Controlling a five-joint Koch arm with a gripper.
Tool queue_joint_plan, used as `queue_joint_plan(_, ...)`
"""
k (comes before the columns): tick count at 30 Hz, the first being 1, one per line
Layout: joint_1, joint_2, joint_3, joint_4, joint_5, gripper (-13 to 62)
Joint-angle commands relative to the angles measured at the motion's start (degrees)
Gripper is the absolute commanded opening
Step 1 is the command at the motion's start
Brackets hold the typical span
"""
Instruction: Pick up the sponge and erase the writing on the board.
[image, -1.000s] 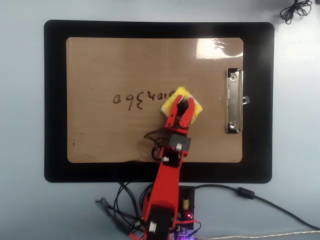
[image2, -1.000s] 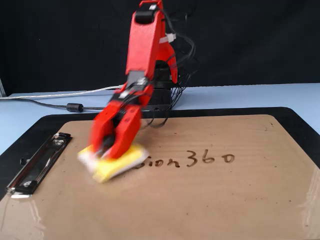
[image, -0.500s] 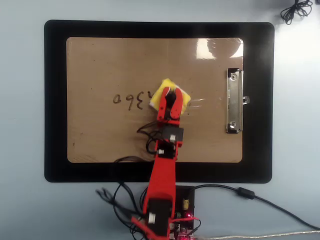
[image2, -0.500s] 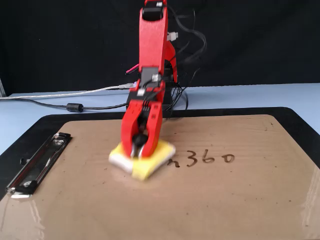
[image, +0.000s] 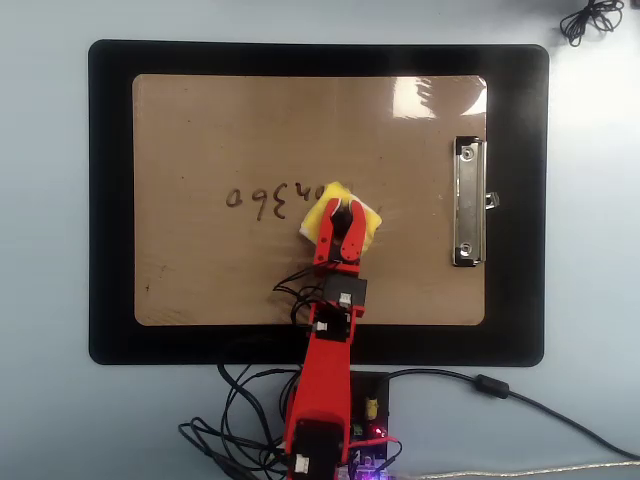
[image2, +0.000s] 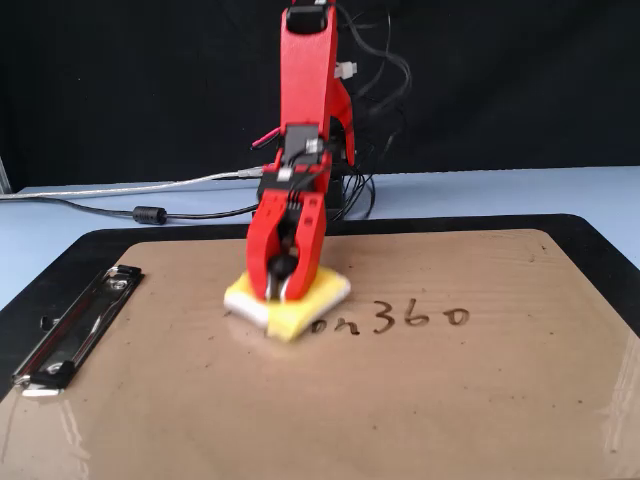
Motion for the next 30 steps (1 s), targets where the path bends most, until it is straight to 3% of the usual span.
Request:
queue_joint_plan(1,2.3,0.2,-3.4,-1.0,0.1,-7.9)
queue_joint_plan(4,2.4,-16.2,-19.4,-1.1,0.2,-7.8)
queue_joint_plan(6,2.4,-21.3,-25.5,-2.3,0.2,-7.8)
queue_joint_plan(8,2.4,-15.8,-19.0,-2.9,0.2,-7.8)
queue_joint_plan(12,3.3,5.4,4.5,-2.8,0.3,-7.8)
queue_joint_plan(14,3.2,7.6,5.5,-2.5,0.2,-7.8)
queue_joint_plan(19,2.5,-18.5,-21.0,-3.3,0.2,-7.8)
queue_joint_plan(21,-1.1,-13.9,-15.0,-3.1,-0.4,-7.8)
queue_joint_plan(24,-9.1,2.8,3.6,-3.2,-1.1,-7.8)
queue_joint_plan(26,-11.0,10.0,7.5,-2.6,-2.5,-7.8)
queue_joint_plan(28,-11.0,3.8,3.3,-2.1,-3.1,-7.8)
queue_joint_plan(30,-11.0,-11.3,-12.8,-2.4,-3.1,-7.8)
